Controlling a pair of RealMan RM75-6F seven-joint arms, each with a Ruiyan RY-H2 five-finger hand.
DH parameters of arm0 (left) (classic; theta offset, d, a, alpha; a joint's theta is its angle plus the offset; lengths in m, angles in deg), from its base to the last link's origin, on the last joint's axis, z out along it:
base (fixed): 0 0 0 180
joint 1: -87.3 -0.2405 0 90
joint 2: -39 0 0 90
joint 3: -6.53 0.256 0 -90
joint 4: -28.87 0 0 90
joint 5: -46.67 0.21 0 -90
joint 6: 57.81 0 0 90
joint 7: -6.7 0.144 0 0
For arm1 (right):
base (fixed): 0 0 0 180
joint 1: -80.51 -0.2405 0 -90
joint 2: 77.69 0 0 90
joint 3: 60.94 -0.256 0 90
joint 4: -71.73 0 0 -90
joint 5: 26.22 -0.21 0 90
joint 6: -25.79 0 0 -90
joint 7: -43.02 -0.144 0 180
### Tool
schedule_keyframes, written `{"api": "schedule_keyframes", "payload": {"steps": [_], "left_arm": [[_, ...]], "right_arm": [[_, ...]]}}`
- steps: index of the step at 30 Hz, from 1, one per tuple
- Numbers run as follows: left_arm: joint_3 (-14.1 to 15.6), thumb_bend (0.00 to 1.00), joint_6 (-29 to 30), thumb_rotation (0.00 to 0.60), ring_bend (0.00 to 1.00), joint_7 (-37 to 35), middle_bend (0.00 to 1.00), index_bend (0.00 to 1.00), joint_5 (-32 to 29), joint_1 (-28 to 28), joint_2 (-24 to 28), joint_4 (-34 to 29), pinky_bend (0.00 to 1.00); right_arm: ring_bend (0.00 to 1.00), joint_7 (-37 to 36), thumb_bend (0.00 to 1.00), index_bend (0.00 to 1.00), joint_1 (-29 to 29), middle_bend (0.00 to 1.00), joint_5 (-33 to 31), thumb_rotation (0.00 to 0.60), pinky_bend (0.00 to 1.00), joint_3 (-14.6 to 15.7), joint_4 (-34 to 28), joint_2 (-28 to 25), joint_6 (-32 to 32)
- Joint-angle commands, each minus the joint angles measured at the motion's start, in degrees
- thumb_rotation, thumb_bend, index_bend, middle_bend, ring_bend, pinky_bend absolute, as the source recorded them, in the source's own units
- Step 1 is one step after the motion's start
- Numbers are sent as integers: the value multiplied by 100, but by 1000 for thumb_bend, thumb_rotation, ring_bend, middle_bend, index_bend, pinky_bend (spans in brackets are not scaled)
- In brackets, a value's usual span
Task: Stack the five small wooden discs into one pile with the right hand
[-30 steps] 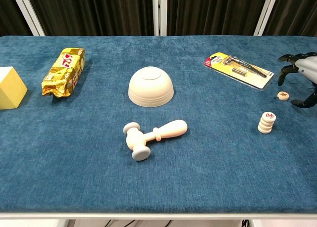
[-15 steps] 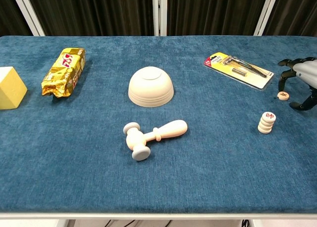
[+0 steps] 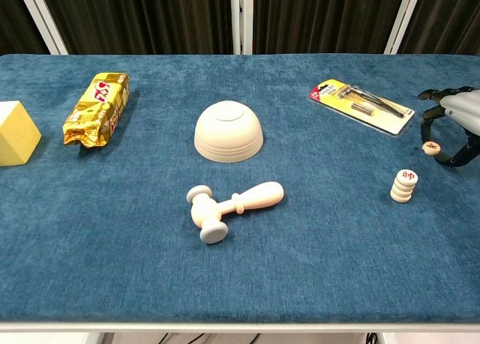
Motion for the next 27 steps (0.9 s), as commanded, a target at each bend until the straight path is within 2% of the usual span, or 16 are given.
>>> {"api": "schedule_keyframes", "payload": {"steps": [1,10,21,27], "left_arm": [[0,58,0,600,0,4,0,26,2,1,0,0,0],[1,59,-5,600,0,12,0,26,5,4,-3,-2,0],[-6,60,-55,600,0,70,0,26,-45,21,-13,-11,0],[-3,59,-27,600,0,84,0,26,-31,9,-9,-34,0]], "right_arm": [[0,-14,271,470,6,17,15,600,0,-3,-11,-9,15],[0,-148,280,530,60,31,178,600,0,20,-224,-162,96],[0,15,280,564,149,43,757,600,0,246,-1704,-969,357],[0,199,280,570,159,46,1002,600,0,405,-2208,-1166,402]]}}
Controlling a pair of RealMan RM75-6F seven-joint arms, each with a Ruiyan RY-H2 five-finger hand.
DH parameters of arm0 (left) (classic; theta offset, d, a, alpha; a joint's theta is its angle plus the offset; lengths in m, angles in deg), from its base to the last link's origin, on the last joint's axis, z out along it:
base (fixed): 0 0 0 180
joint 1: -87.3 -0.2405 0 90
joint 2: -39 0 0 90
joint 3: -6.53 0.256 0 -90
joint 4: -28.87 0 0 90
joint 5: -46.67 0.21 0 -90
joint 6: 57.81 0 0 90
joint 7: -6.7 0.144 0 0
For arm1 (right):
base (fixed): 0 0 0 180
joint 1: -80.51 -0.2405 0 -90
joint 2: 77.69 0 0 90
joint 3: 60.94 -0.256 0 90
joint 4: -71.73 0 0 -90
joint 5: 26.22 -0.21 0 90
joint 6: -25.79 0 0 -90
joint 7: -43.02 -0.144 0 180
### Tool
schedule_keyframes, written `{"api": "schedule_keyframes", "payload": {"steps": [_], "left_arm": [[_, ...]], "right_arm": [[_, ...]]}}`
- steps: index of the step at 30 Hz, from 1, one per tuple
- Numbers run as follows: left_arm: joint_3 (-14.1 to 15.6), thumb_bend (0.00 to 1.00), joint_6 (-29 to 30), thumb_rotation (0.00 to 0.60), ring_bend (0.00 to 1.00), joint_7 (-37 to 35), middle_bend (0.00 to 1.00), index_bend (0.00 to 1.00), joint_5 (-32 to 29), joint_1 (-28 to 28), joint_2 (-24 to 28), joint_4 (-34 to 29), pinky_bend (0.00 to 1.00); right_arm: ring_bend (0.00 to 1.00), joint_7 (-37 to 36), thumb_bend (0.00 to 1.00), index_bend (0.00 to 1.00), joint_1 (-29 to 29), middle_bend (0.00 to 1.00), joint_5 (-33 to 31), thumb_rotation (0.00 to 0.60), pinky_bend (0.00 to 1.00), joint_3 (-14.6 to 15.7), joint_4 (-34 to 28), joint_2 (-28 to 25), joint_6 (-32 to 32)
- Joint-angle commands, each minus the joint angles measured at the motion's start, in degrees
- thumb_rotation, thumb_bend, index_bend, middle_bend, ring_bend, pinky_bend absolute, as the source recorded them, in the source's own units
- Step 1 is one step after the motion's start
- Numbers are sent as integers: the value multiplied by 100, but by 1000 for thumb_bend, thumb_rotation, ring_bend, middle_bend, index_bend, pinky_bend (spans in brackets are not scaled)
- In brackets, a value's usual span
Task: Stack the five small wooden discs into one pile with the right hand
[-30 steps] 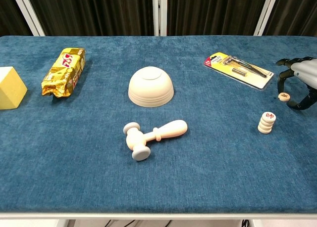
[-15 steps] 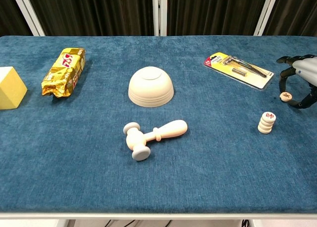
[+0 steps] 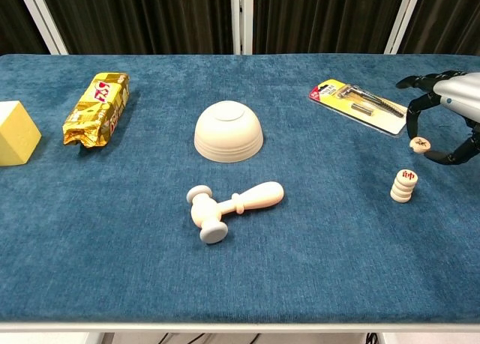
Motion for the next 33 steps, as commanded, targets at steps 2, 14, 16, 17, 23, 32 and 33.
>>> {"api": "schedule_keyframes", "payload": {"steps": [2,14,16,17,23,32,33], "left_arm": [[3,59,-1,600,0,2,0,26,2,-1,3,-3,0],[6,60,48,600,0,-81,0,26,34,-23,32,-1,0],[10,60,58,600,0,-90,0,26,48,-27,39,-8,0],[12,59,61,600,0,-97,0,26,58,-27,42,-13,0],[26,60,65,600,0,-119,0,26,91,-28,54,-28,0],[26,60,77,600,0,-114,0,26,99,-31,55,-33,0],[25,60,79,600,0,-118,0,26,100,-33,57,-32,0]], "right_arm": [[0,176,280,571,11,47,140,600,0,131,-250,-115,28],[0,364,286,577,4,50,203,600,0,275,-415,-55,-24],[0,375,286,577,6,50,213,600,0,283,-439,-59,-17],[0,383,286,576,6,50,215,600,0,285,-450,-64,-14],[0,397,286,576,20,50,258,600,0,315,-521,-97,10],[0,439,285,570,18,50,241,600,0,336,-540,-94,-12],[0,457,285,569,14,50,223,600,0,335,-538,-92,-21]]}}
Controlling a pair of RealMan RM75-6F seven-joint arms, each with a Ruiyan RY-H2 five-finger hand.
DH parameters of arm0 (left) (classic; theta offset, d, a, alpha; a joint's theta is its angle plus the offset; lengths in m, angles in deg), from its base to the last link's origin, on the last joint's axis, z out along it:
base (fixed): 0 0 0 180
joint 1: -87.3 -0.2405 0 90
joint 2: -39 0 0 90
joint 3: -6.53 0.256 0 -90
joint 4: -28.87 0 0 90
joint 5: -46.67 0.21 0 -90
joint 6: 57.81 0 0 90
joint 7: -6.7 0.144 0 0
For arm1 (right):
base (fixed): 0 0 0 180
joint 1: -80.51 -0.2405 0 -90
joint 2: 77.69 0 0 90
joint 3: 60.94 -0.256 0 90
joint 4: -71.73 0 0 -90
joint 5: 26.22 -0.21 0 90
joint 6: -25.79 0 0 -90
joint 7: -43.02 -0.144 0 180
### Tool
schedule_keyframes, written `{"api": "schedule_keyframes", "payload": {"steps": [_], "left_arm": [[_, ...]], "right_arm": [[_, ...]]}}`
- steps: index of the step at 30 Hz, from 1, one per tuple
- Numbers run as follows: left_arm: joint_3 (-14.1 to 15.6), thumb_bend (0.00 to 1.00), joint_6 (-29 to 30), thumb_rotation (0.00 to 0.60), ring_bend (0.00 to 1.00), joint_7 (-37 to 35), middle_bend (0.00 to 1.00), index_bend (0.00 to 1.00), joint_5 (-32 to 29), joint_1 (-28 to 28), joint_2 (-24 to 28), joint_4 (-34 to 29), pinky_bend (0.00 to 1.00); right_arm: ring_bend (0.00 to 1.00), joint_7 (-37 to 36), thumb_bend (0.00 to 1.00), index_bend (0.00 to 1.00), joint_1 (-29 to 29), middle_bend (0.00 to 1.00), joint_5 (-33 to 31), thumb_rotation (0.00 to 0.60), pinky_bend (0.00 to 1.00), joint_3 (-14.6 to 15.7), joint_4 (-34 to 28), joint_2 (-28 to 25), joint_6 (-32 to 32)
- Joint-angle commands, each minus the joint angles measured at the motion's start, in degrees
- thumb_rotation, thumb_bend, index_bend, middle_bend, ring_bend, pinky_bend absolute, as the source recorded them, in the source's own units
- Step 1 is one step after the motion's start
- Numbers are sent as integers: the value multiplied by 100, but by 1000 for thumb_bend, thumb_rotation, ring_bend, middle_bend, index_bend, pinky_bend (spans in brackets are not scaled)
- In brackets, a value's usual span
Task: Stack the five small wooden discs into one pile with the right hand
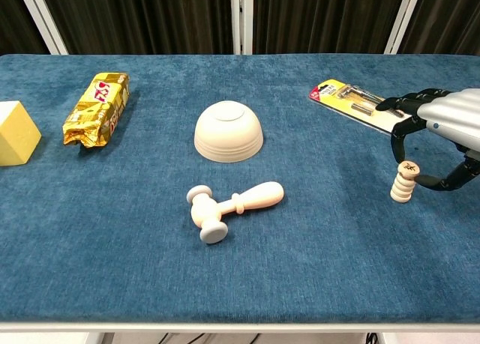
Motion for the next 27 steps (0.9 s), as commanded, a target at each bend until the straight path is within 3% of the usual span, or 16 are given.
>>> {"api": "schedule_keyframes", "payload": {"steps": [1,27], "left_arm": [[-1,59,4,600,0,-9,0,26,0,-2,2,1,0],[1,60,-7,600,0,-42,0,26,-1,-2,18,2,0]], "right_arm": [[0,31,285,568,-7,50,-33,600,0,-2,4,5,-15],[0,93,270,459,-33,43,-134,600,0,19,-65,-65,-72]]}}
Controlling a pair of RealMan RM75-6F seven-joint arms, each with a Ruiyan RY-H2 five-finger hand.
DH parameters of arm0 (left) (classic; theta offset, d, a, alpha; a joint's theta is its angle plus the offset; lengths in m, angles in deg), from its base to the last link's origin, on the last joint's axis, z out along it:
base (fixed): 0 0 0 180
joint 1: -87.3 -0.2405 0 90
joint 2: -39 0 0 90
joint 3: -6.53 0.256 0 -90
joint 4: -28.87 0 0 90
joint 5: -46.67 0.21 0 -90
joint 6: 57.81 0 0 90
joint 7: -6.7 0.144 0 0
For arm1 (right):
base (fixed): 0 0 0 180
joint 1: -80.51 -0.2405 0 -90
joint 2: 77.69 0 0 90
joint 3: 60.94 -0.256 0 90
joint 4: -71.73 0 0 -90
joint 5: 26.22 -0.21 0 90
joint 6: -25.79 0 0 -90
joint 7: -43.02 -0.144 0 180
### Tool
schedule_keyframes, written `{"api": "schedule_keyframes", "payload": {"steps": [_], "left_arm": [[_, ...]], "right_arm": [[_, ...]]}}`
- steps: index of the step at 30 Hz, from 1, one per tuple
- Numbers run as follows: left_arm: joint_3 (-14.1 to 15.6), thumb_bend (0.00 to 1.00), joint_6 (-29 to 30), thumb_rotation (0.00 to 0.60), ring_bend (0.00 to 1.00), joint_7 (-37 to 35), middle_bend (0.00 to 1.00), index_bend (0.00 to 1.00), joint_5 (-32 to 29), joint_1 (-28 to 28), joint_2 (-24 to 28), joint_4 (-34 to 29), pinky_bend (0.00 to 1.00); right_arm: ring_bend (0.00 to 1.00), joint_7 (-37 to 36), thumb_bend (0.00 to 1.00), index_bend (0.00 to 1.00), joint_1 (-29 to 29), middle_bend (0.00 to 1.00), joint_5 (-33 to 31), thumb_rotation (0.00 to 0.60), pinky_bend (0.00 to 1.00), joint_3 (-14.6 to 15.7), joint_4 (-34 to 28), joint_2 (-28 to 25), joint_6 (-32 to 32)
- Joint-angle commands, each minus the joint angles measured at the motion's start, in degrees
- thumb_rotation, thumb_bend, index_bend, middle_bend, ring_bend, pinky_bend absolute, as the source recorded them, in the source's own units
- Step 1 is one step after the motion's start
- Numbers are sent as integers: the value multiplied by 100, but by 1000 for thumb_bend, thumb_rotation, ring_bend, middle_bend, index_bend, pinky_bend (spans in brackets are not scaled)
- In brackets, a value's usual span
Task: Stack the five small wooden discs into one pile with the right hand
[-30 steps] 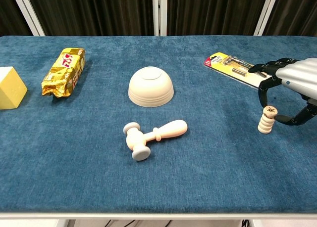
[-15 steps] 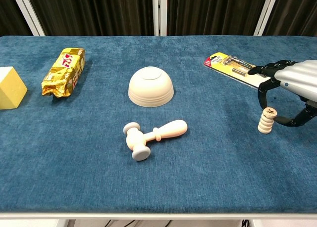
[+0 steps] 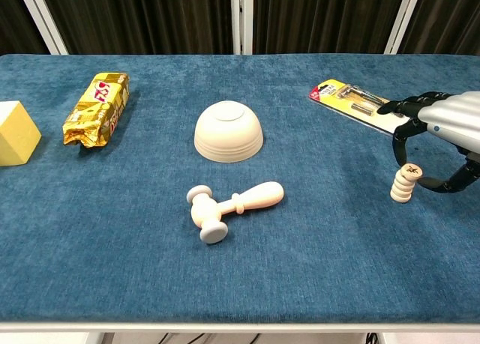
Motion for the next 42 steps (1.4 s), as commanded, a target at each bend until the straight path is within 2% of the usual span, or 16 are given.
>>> {"api": "schedule_keyframes", "payload": {"steps": [1,14,18,20,21,22,24,26,29,34,42], "left_arm": [[-2,60,-10,600,0,-3,0,26,-9,3,-1,3,0],[-5,60,-35,600,0,-31,0,26,-18,16,5,11,0],[6,59,-24,600,0,-37,0,26,8,12,11,5,0],[10,60,-27,600,0,-47,0,26,15,13,15,1,0],[11,60,-27,600,0,-56,0,26,19,14,17,1,0],[11,60,-27,600,0,-60,0,26,23,16,18,0,0],[14,60,-24,600,0,-65,0,26,32,16,19,-1,0],[13,60,-19,600,0,-68,0,26,37,16,18,-3,0],[15,59,-12,600,0,-80,0,26,42,13,18,-1,0],[14,60,-21,600,0,-106,0,26,38,17,15,18,0],[10,60,-43,600,0,-162,0,26,15,23,16,45,0]], "right_arm": [[0,4,269,452,-6,42,-9,600,0,-4,-2,-6,-3],[0,-114,252,340,-16,23,21,600,0,-15,-74,-125,-17],[0,-328,239,230,-108,2,27,600,0,27,-210,-395,-316],[0,-596,276,177,-164,0,29,600,0,32,-314,-552,-525],[0,-804,313,164,-191,0,49,578,0,20,-372,-635,-631],[0,-954,356,159,-206,0,84,527,0,8,-396,-681,-684],[0,-1188,424,157,-226,0,227,419,0,-7,-373,-726,-718],[0,-1335,503,165,-225,0,351,369,0,-18,-317,-706,-689],[0,-1606,592,251,-211,0,531,356,0,-42,-195,-617,-620],[0,-1669,669,358,-214,0,591,356,0,-40,-19,-499,-598],[0,-1405,691,360,-258,0,311,357,0,-61,148,-293,-677]]}}
